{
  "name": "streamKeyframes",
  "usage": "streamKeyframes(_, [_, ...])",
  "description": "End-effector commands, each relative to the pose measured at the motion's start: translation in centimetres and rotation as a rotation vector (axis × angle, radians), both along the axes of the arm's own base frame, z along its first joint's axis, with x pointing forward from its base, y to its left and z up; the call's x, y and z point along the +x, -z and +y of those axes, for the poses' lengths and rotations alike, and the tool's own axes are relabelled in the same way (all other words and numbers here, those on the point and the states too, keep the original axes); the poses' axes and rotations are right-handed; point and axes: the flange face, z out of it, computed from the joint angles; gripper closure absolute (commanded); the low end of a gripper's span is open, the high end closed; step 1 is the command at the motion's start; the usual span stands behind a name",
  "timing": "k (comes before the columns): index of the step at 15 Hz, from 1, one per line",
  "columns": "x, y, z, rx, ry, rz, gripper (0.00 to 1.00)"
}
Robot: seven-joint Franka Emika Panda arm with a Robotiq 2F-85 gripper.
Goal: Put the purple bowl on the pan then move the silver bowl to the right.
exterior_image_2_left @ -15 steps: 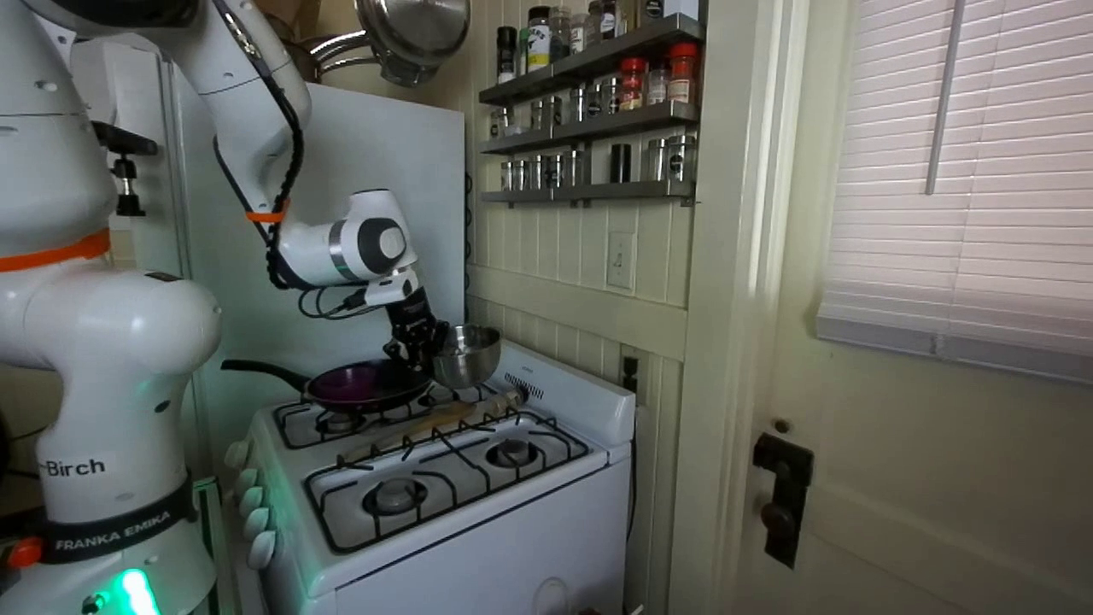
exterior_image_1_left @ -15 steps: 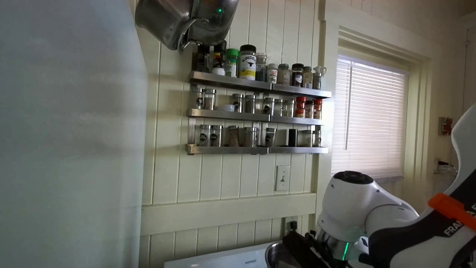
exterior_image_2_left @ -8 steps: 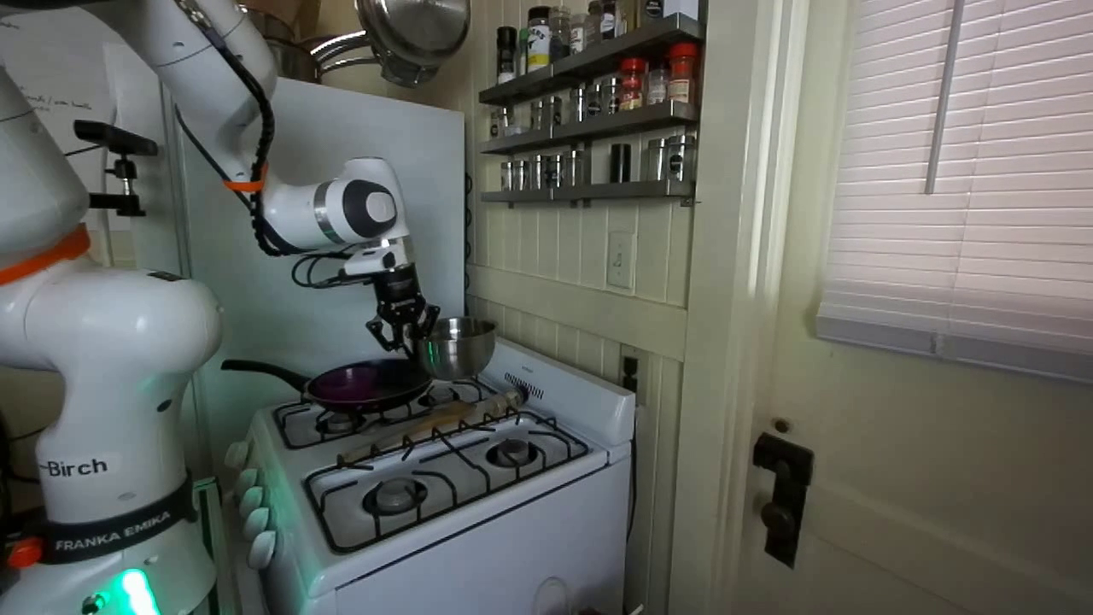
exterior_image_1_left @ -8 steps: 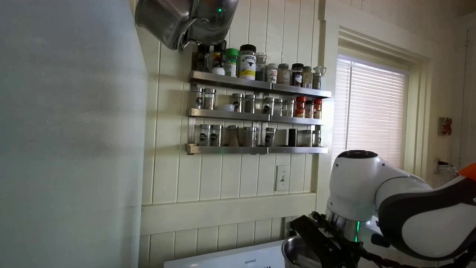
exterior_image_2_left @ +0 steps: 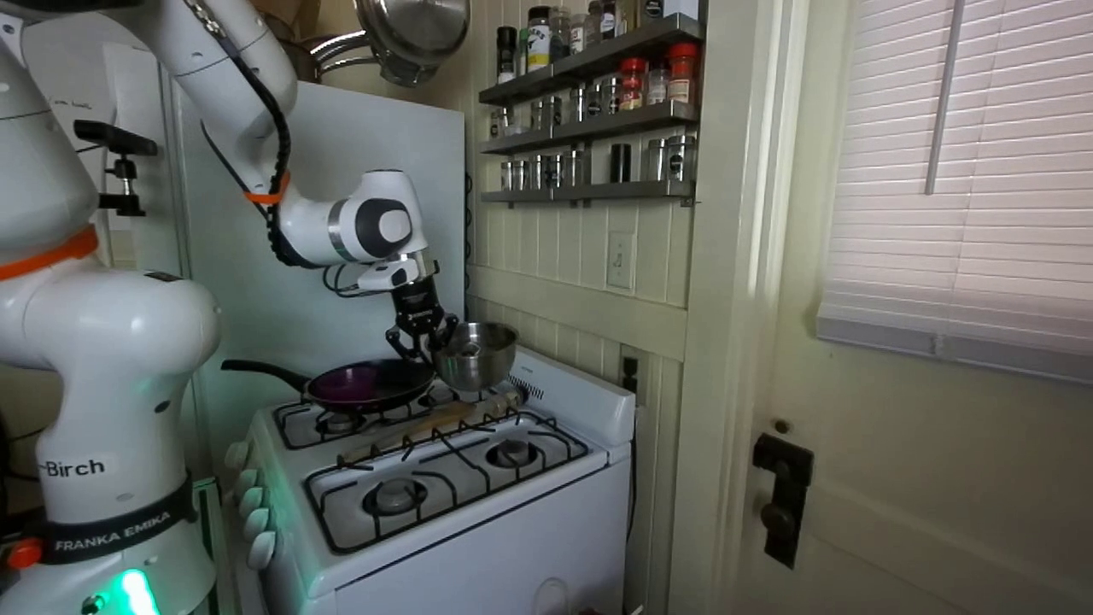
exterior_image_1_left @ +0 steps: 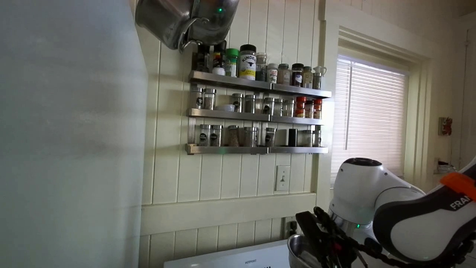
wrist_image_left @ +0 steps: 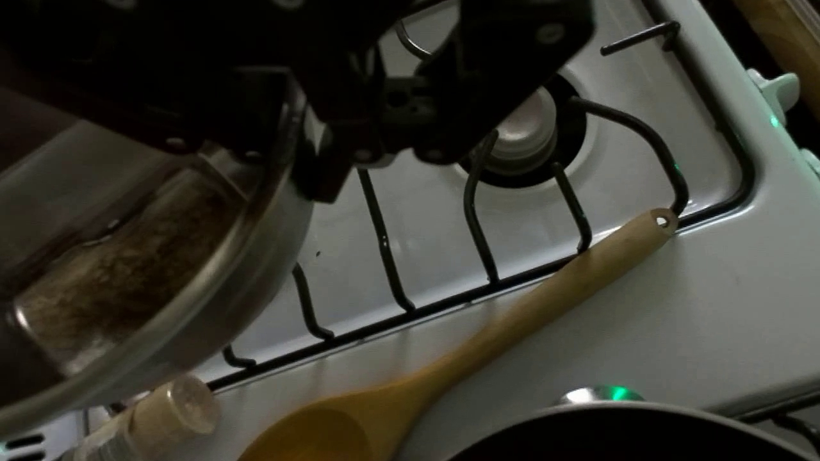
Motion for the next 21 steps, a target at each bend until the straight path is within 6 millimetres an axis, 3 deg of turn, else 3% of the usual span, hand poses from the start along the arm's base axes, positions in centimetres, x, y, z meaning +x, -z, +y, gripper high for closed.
streamKeyframes(1, [0.5, 0.8, -0.6, 0.061, 0.115, 0.019, 0.98])
streamKeyframes(6, [-0.9, 2.3, 0.2, 0.03, 0.158, 0.144, 0.98])
streamKeyframes(11, [-1.5, 3.3, 0.1, -0.029, 0.369, 0.151, 0.98])
streamKeyframes(13, [0.2, 3.4, -2.1, -0.028, 0.404, 0.157, 0.98])
streamKeyframes(17, [1.2, 2.3, -3.4, -0.086, 0.457, 0.129, 0.98])
streamKeyframes(21, [4.4, 1.3, -3.7, -0.113, 0.442, 0.107, 0.98])
